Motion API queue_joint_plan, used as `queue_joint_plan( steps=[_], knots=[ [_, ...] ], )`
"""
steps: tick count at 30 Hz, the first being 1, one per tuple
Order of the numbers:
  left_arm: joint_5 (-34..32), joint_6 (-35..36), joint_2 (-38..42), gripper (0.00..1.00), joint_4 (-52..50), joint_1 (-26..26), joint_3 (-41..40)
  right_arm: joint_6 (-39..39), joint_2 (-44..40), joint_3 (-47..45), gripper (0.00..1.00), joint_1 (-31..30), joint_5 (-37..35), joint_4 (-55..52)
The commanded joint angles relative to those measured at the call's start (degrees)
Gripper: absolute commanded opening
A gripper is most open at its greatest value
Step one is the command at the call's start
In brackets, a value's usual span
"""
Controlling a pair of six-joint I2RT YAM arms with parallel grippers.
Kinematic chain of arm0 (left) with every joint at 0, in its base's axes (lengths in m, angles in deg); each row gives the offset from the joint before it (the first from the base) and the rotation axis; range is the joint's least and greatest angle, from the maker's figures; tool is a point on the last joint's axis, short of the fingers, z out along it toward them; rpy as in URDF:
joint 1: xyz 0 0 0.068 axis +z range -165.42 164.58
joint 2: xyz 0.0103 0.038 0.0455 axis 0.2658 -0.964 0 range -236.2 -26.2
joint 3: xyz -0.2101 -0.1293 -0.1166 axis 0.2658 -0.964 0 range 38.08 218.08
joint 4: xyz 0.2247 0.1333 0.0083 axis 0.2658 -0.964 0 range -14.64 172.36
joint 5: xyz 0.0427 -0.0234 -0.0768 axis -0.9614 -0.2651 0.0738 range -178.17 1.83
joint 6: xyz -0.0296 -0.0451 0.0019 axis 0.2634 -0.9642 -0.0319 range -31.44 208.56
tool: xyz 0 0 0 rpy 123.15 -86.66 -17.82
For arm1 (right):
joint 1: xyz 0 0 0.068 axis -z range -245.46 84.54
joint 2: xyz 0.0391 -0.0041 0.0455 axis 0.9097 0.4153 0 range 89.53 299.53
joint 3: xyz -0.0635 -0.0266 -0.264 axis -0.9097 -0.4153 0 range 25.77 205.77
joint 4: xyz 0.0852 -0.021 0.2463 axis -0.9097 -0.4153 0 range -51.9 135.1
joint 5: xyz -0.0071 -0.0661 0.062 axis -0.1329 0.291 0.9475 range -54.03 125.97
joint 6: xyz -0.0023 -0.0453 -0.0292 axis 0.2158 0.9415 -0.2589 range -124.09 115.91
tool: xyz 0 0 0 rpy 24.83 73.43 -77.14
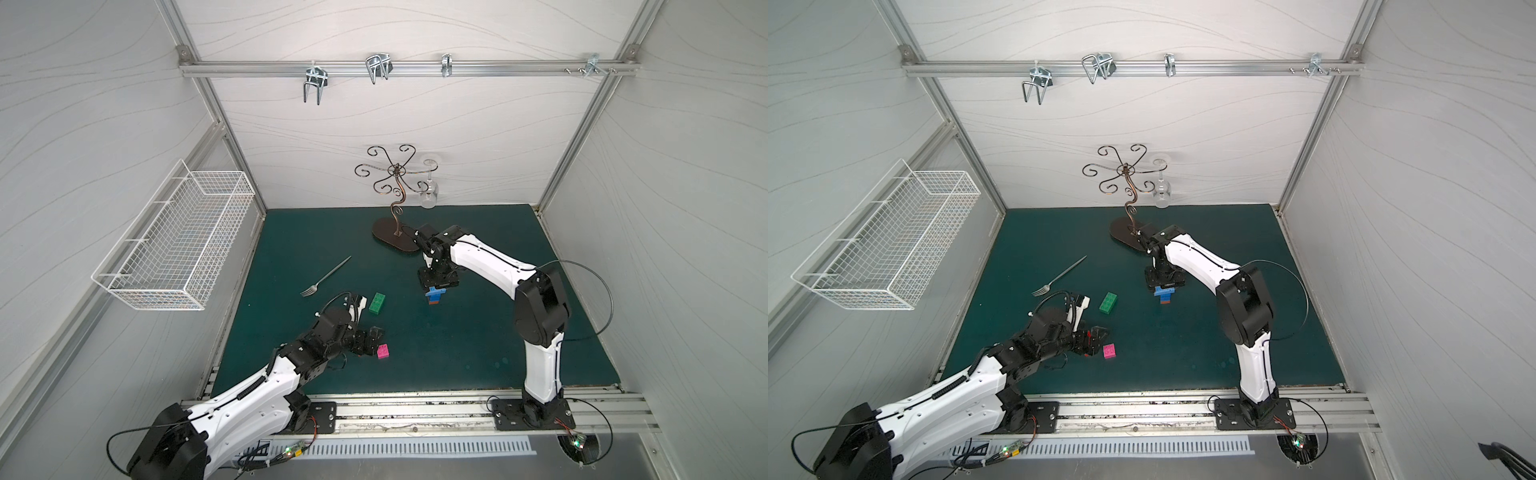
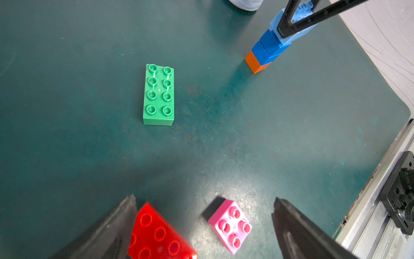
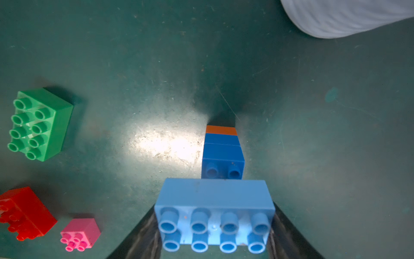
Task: Assemble a spoon with lego
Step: Assemble the lego brick with the lego brick.
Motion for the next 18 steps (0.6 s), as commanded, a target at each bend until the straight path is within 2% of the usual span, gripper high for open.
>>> queue_joint_plan(
  steps=[1,18],
  knots=[
    [-0.56,0.53,0.01,1.0,2.34,-0.26,1.55,0.74,1.37,0.61,0.54,0.48,0.44,-0.23],
    [-1.12,0.25,1.02,1.0,1.44,-0.34,1.2,0.66,2.49,-1.54,0.55,0.63,0.44,0.62]
  ],
)
